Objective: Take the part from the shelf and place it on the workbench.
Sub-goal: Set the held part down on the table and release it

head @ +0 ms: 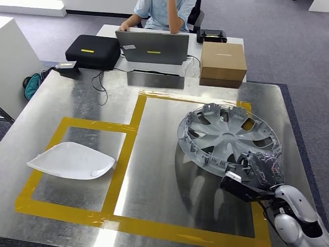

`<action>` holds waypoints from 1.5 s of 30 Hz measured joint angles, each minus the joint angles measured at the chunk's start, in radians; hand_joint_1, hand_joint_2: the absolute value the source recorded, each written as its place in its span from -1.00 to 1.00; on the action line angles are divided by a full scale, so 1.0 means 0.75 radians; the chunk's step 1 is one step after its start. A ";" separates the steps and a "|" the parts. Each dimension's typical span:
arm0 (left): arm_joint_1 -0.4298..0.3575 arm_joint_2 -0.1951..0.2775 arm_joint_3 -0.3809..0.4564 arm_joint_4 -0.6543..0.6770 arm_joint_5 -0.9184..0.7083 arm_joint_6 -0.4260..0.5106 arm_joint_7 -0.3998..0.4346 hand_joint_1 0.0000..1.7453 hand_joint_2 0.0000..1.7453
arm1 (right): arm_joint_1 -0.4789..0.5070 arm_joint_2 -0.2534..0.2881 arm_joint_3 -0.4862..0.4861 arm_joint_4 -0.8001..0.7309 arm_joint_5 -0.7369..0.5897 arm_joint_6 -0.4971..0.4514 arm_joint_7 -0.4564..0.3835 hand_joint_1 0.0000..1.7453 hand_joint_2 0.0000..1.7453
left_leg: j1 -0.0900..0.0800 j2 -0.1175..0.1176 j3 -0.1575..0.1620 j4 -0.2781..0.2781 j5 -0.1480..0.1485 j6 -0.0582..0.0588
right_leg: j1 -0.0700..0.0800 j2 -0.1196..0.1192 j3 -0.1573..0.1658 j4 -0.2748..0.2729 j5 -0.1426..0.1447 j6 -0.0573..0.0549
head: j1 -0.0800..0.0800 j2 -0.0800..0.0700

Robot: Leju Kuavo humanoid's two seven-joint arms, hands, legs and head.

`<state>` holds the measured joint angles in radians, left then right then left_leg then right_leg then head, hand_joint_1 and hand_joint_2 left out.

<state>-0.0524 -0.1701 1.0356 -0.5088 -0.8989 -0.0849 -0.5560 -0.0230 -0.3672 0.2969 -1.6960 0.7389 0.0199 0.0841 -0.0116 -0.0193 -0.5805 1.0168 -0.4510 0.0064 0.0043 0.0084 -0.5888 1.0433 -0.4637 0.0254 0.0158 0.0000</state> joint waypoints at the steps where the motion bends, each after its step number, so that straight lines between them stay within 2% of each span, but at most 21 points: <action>1: 0.000 0.000 -0.001 0.001 -0.002 -0.004 -0.004 -1.00 1.00 | -0.005 0.007 0.003 -0.001 -0.035 0.022 -0.039 1.00 1.00 | 0.000 0.000 0.000 0.000 0.000 0.000 | 0.000 0.000 0.000 0.000 0.000 0.000 | 0.001 0.000; 3: 0.001 0.004 -0.013 0.007 -0.004 -0.014 -0.018 -1.00 1.00 | -0.028 0.051 0.038 -0.013 -0.122 0.073 -0.184 1.00 1.00 | 0.002 0.003 0.000 0.000 0.000 -0.002 | 0.002 0.004 0.000 0.000 0.002 -0.002 | 0.001 0.000; 5: -0.005 0.010 -0.033 0.015 -0.002 -0.019 -0.028 -1.00 1.00 | -0.068 0.133 0.145 -0.033 -0.174 0.070 -0.290 1.00 1.00 | 0.004 0.012 0.001 0.000 -0.001 -0.007 | 0.004 0.015 -0.003 0.000 0.005 -0.006 | 0.000 0.000; 7: -0.017 0.015 -0.052 0.024 0.004 -0.018 -0.027 -1.00 1.00 | -0.098 0.201 0.296 -0.051 -0.213 0.030 -0.307 1.00 1.00 | 0.006 0.017 0.002 0.000 -0.001 -0.009 | 0.005 0.020 -0.005 0.000 0.006 -0.009 | -0.002 0.000; 9: -0.021 0.017 -0.069 0.032 0.011 -0.016 -0.025 -1.00 1.00 | -0.113 0.234 0.409 -0.067 -0.252 0.008 -0.319 1.00 1.00 | 0.007 0.009 -0.001 -0.001 0.002 -0.009 | 0.007 0.009 -0.006 0.000 0.004 -0.010 | -0.003 0.000; 13: -0.014 0.021 -0.093 0.043 0.018 -0.012 -0.026 -1.00 1.00 | -0.150 0.248 0.503 -0.077 -0.284 -0.018 -0.347 1.00 1.00 | 0.007 -0.001 -0.003 -0.002 0.005 -0.011 | 0.007 -0.002 -0.005 0.001 0.002 -0.013 | -0.002 0.000; 21: -0.014 0.030 -0.103 0.051 0.023 -0.010 -0.027 -1.00 1.00 | -0.172 0.255 0.556 -0.078 -0.293 -0.028 -0.353 1.00 1.00 | 0.006 -0.001 -0.003 -0.002 0.005 -0.011 | 0.006 -0.002 -0.005 0.000 0.004 -0.012 | -0.003 0.000; 22: -0.015 0.030 -0.106 0.052 0.024 -0.010 -0.027 -1.00 1.00 | -0.175 0.259 0.560 -0.078 -0.293 -0.028 -0.351 0.57 1.00 | 0.006 -0.001 -0.003 -0.002 0.005 -0.011 | 0.006 -0.002 -0.005 0.000 0.004 -0.012 | -0.003 0.000; 25: -0.015 0.033 -0.122 0.054 0.027 -0.009 -0.027 -1.00 1.00 | -0.182 0.270 0.571 -0.080 -0.293 -0.029 -0.343 -0.87 1.00 | 0.006 -0.001 -0.003 -0.002 0.005 -0.011 | 0.006 -0.002 -0.005 0.000 0.004 -0.012 | -0.003 0.000; 26: -0.015 0.033 -0.127 0.054 0.029 -0.010 -0.027 -1.00 1.00 | -0.183 0.272 0.574 -0.080 -0.290 -0.031 -0.341 -0.94 1.00 | 0.006 -0.001 -0.003 -0.002 0.005 -0.010 | 0.006 -0.002 -0.005 0.000 0.004 -0.012 | -0.003 0.000; 30: -0.015 0.038 -0.138 0.061 0.054 -0.014 -0.028 -1.00 -1.00 | -0.181 0.272 0.585 -0.080 -0.256 -0.062 -0.327 -1.00 1.00 | 0.006 -0.001 -0.003 -0.002 0.005 -0.010 | 0.006 -0.002 -0.005 0.000 0.004 -0.012 | -0.003 0.000; 45: -0.006 0.052 -0.159 0.083 0.074 0.001 -0.026 -1.00 -1.00 | -0.152 0.267 0.584 -0.080 -0.193 -0.118 -0.300 -1.00 1.00 | 0.006 -0.001 -0.003 -0.002 0.005 -0.010 | 0.006 -0.001 -0.005 0.000 0.004 -0.012 | -0.003 0.000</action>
<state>-0.0569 -0.1310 0.9167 -0.4465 -0.8434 -0.0838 -0.5756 -0.1371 -0.1666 0.7345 -1.7559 0.5943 -0.0689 -0.1408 -0.0073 -0.0198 -0.5830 1.0153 -0.4470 -0.0014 0.0086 0.0074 -0.5928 1.0434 -0.4609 0.0166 0.0137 0.0000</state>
